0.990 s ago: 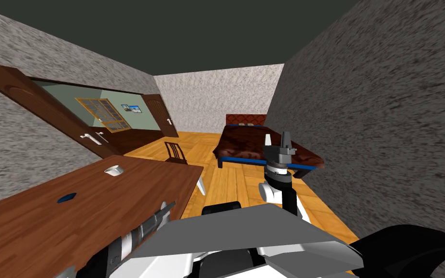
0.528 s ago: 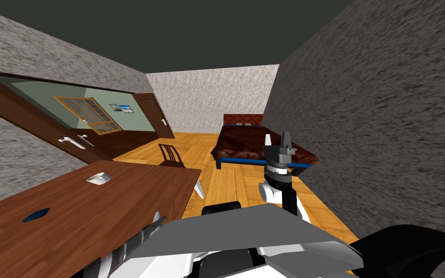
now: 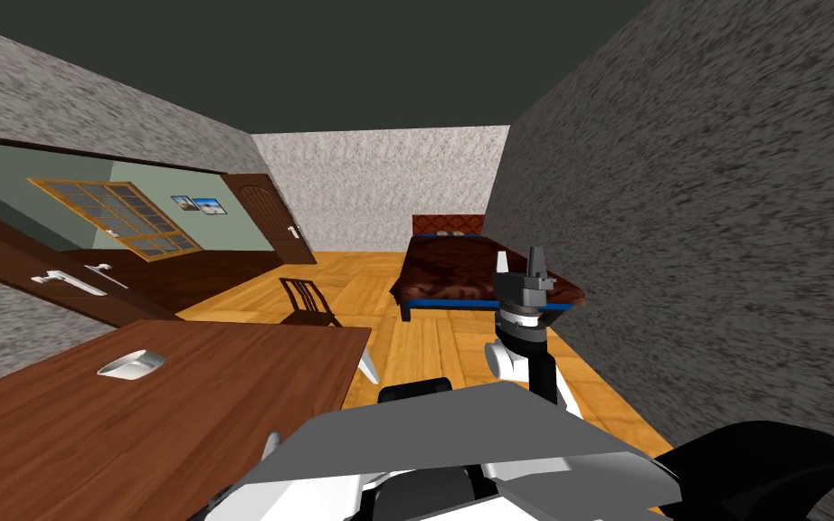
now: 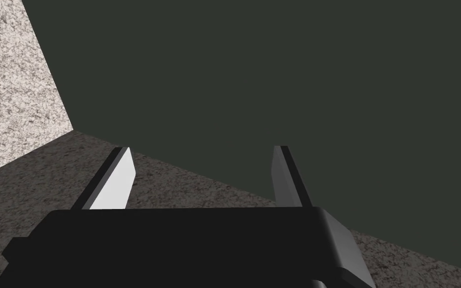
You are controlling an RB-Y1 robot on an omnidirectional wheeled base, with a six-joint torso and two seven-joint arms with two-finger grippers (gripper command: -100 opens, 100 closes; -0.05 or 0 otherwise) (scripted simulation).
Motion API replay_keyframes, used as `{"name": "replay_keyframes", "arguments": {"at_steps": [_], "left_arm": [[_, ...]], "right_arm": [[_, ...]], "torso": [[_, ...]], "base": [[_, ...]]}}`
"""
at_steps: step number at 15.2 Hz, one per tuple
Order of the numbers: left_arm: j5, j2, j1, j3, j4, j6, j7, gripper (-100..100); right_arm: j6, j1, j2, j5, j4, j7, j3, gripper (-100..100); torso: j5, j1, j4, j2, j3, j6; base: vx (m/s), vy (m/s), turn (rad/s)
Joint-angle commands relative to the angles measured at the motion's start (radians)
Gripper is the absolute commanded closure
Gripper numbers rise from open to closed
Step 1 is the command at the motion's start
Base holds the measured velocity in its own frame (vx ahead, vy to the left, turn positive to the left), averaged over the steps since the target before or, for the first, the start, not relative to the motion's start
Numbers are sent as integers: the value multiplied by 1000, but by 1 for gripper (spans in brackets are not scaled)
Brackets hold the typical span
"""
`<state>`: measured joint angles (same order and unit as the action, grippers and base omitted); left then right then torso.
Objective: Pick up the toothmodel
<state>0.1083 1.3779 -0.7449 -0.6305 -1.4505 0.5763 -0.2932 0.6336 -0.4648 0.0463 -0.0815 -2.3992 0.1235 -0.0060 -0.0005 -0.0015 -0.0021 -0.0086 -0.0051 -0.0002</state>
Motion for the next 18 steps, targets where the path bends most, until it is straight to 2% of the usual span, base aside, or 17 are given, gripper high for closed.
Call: {"name": "replay_keyframes", "arguments": {"at_steps": [1,2,3,5,6,8,9,12,13,16,17,18], "left_arm": [[2,4,-1,-30,24,-5,-11,-100],[6,4,-5,-59,50,-8,-23,-100],[6,4,-5,-62,50,-8,-23,-100],[13,-4,-10,-117,94,-13,-44,-100],[13,-4,-10,-122,94,-13,-44,-100],[19,-21,-14,-176,129,-18,-62,-100],[19,-21,-14,-176,129,-18,-62,-100],[26,-52,-18,-241,166,-22,-82,-100],[26,-52,-18,-241,166,-22,-82,-100],[29,-76,-19,-277,183,-25,-93,-100],[28,-71,-18,-265,177,-27,-85,-100],[21,-104,-6,-270,197,-35,-89,-100]], "right_arm": [[0,0,0,0,0,0,0,0],[0,0,0,0,0,0,0,0],[0,0,0,0,0,0,0,0],[0,0,0,0,0,0,0,0],[0,0,0,0,0,0,0,0],[0,0,0,0,0,0,0,0],[0,0,0,0,0,0,0,0],[0,0,0,0,0,0,0,0],[0,0,0,0,0,0,0,0],[0,0,0,0,0,0,0,0],[0,0,0,0,0,0,0,0],[0,0,0,0,0,0,0,0]], "torso": [[0,0,0,0,0,0],[0,-1,0,1,0,0],[0,-1,0,1,1,0],[0,-1,0,1,1,0],[0,-1,0,0,0,0],[0,-2,0,-1,0,0],[0,-2,0,-2,-1,0],[0,-1,0,-1,-1,0],[0,-2,0,-1,-1,0],[0,-2,0,1,1,0],[0,-2,0,2,1,0],[0,-2,1,3,2,0]], "base": [[97,1,-61],[98,-4,-67],[93,-8,-65],[120,-1,-103],[136,2,-79],[142,-4,-89],[140,4,-64],[135,1,-70],[121,0,-35],[93,3,-34],[50,5,-10],[12,8,-52]]}}
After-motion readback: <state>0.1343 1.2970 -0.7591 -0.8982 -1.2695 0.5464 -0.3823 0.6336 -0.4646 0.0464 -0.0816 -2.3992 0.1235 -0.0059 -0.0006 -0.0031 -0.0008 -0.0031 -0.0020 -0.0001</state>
